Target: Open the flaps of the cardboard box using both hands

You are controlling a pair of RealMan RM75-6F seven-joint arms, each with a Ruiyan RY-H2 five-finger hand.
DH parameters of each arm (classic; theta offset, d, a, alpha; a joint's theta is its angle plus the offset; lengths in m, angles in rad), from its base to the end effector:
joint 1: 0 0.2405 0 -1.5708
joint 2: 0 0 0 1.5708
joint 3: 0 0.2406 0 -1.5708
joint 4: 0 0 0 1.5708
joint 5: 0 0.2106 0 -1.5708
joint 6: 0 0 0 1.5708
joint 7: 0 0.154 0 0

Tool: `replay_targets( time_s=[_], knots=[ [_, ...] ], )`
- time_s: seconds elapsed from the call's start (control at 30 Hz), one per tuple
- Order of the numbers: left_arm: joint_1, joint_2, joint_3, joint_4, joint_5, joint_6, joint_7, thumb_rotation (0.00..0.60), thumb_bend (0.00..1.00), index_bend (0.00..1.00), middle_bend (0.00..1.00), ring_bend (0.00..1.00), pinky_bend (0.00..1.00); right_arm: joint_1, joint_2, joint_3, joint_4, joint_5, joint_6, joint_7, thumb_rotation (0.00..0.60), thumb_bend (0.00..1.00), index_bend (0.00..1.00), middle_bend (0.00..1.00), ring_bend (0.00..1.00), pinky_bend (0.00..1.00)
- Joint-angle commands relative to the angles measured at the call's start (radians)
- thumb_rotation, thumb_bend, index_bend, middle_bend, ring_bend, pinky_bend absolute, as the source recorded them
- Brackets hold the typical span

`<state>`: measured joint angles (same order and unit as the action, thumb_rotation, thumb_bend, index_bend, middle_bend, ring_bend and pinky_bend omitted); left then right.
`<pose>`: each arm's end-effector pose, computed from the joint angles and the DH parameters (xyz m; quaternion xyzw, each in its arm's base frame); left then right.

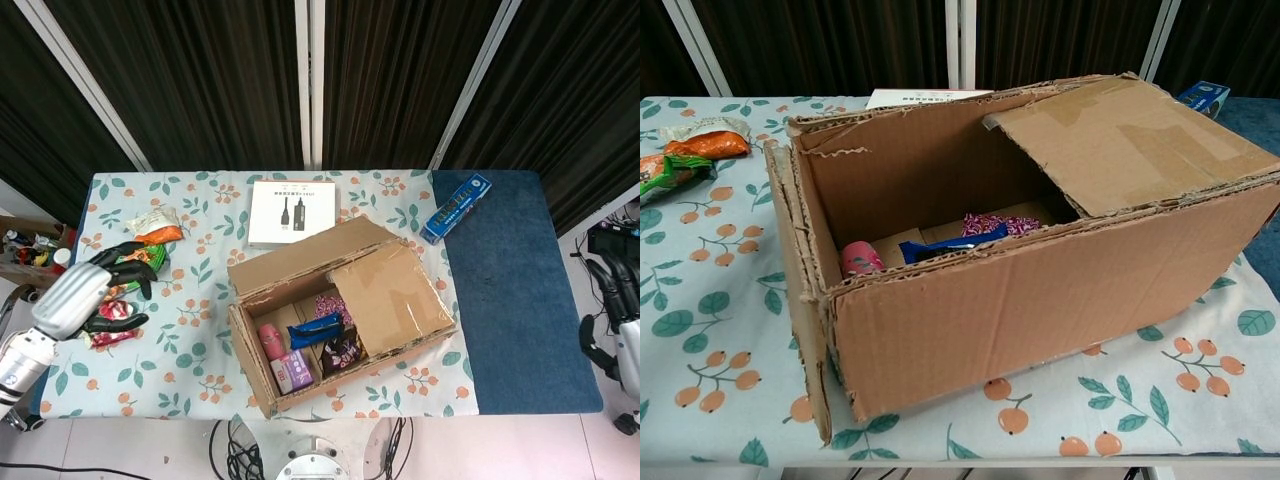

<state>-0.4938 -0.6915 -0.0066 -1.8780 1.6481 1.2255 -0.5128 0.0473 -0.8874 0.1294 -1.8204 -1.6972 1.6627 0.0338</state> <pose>-0.1822 0.2640 0.1995 -0.6910 -0.4272 -0.4651 0.3517 -0.2297 -0.1859 0.2225 0.5985 -0.2785 0.4949 0.5651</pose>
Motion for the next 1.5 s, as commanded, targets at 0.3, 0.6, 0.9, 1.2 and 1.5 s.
replay_targets(
  time_s=[0.3,0.6,0.9,1.2,1.5],
  knots=[
    [0.235,-0.224,0.031,0.159,-0.172,0.207,0.321,0.436,0.09,0.04,0.1,0.1,0.18,0.409,-0.002,0.07,-0.138,-0.078,-0.527,-0.011,0.6,0.86,0.2,0.16,0.0,0.0],
    [0.28,-0.266,0.033,0.211,-0.179,0.209,0.295,0.429,0.09,0.04,0.1,0.1,0.18,0.715,-0.132,0.106,-0.114,-0.021,-0.908,-0.043,0.6,0.95,0.47,0.31,0.0,0.0],
    [0.288,-0.273,0.015,0.231,-0.175,0.198,0.268,0.422,0.09,0.04,0.1,0.1,0.18,0.844,-0.223,0.101,-0.05,0.061,-1.04,-0.087,0.6,1.0,0.51,0.32,0.0,0.0],
    [0.298,-0.273,0.002,0.234,-0.168,0.197,0.255,0.422,0.09,0.04,0.1,0.1,0.18,0.894,-0.235,0.07,-0.015,0.146,-1.11,-0.197,0.6,1.0,0.57,0.33,0.0,0.0],
    [0.304,-0.273,-0.009,0.229,-0.155,0.201,0.253,0.42,0.09,0.04,0.1,0.1,0.18,0.92,-0.239,0.035,-0.017,0.25,-1.143,-0.298,0.6,1.0,0.57,0.34,0.0,0.0]
  ],
)
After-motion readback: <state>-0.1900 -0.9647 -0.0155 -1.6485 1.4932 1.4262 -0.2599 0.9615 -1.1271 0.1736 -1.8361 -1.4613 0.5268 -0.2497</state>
